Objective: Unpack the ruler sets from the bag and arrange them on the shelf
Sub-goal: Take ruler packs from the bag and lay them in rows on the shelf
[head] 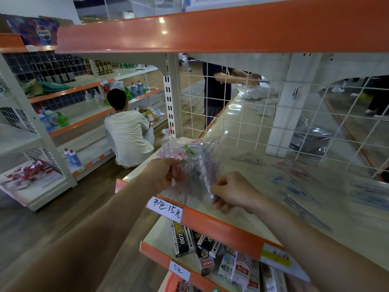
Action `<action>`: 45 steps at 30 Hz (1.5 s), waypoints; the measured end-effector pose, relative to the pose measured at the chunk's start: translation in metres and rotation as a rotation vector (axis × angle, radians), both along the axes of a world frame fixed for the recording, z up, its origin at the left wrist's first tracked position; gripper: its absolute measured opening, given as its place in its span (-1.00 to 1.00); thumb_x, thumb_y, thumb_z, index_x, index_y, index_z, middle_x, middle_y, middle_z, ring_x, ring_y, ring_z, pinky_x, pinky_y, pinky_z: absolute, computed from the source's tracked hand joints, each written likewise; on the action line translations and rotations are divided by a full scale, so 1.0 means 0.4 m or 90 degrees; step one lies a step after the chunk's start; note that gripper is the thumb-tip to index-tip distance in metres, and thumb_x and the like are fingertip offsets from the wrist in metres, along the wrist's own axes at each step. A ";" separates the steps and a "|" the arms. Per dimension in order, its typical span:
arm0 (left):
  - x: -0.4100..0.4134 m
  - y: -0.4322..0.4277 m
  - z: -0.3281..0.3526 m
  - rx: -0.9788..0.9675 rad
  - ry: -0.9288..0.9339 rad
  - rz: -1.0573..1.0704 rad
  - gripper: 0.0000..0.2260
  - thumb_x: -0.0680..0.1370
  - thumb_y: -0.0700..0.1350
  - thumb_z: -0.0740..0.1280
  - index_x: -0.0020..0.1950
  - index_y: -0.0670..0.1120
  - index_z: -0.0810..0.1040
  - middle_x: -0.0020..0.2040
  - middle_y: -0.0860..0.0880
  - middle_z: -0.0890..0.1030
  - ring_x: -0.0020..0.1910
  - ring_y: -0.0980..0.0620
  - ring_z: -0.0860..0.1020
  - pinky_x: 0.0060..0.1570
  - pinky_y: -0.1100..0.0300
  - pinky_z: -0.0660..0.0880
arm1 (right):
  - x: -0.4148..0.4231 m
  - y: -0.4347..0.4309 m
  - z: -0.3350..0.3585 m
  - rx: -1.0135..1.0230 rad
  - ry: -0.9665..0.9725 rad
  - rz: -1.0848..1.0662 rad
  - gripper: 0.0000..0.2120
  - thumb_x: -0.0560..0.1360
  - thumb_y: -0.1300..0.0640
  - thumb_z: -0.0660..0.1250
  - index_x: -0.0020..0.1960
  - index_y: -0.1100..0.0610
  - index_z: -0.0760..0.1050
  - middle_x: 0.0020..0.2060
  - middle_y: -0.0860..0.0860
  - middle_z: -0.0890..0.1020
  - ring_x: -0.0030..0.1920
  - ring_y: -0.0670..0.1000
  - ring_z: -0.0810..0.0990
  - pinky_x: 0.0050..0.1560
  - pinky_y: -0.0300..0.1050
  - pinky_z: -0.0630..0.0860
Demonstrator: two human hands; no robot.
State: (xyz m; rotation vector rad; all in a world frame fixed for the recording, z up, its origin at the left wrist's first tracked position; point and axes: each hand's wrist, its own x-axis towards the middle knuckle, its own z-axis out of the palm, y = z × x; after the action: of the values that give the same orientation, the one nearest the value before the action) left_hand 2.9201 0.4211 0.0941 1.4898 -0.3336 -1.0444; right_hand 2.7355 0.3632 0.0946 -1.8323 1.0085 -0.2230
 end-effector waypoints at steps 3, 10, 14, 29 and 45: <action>-0.009 -0.004 0.013 -0.038 0.058 -0.010 -0.88 0.58 -0.28 0.20 -0.13 -0.24 0.48 -0.36 -0.15 0.52 -0.57 0.02 0.53 -0.61 0.27 0.45 | -0.054 -0.036 0.022 -0.022 -0.024 -0.022 -0.83 0.53 0.27 0.25 -0.22 0.21 0.53 -0.28 0.11 0.69 -0.40 -0.04 0.66 -0.44 -0.27 0.47; -0.016 -0.028 0.020 -0.042 0.060 -0.069 -0.83 0.56 -0.26 0.13 -0.15 -0.17 0.49 -0.42 -0.05 0.45 -0.51 0.06 0.42 -0.53 0.26 0.40 | -0.170 -0.110 0.060 0.031 -0.138 -0.083 -0.91 0.55 0.24 0.28 -0.07 0.20 0.56 -0.32 0.04 0.68 -0.40 -0.09 0.64 -0.46 -0.30 0.47; -0.041 -0.041 0.027 -0.039 0.020 -0.148 -0.71 0.65 -0.08 0.02 -0.12 -0.13 0.46 -0.51 -0.01 0.41 -0.63 0.10 0.29 -0.62 0.35 0.20 | -0.202 -0.121 0.069 0.015 -0.196 -0.085 -0.91 0.57 0.26 0.26 -0.06 0.26 0.53 -0.24 0.12 0.66 -0.38 -0.02 0.65 -0.42 -0.24 0.53; -0.142 -0.115 0.053 -0.185 0.188 -0.261 -0.58 0.56 0.01 0.08 -0.22 -0.17 0.64 -0.39 -0.08 0.61 -0.65 0.11 0.35 -0.65 0.43 0.22 | -0.384 -0.193 0.026 -0.665 -0.188 -0.064 -0.92 0.42 0.34 0.44 -0.09 0.26 0.59 -0.03 0.02 0.59 -0.10 -0.19 0.53 -0.04 -0.52 0.42; -0.519 -0.258 0.124 -0.046 -0.029 -0.464 -0.74 0.63 -0.14 0.11 -0.10 -0.17 0.55 -0.36 -0.02 0.60 -0.62 0.18 0.33 -0.67 0.41 0.18 | -0.708 -0.241 0.144 -0.700 0.209 -0.110 -0.62 0.47 0.10 0.40 0.29 0.06 0.52 0.22 -0.03 0.56 0.26 0.00 0.36 0.18 -0.23 0.25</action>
State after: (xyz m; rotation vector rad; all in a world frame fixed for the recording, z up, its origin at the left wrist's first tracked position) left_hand 2.7127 0.3179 0.1437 1.3470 -0.9837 -1.5429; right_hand 2.4524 0.2668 0.1520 -2.8257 1.4261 -0.7025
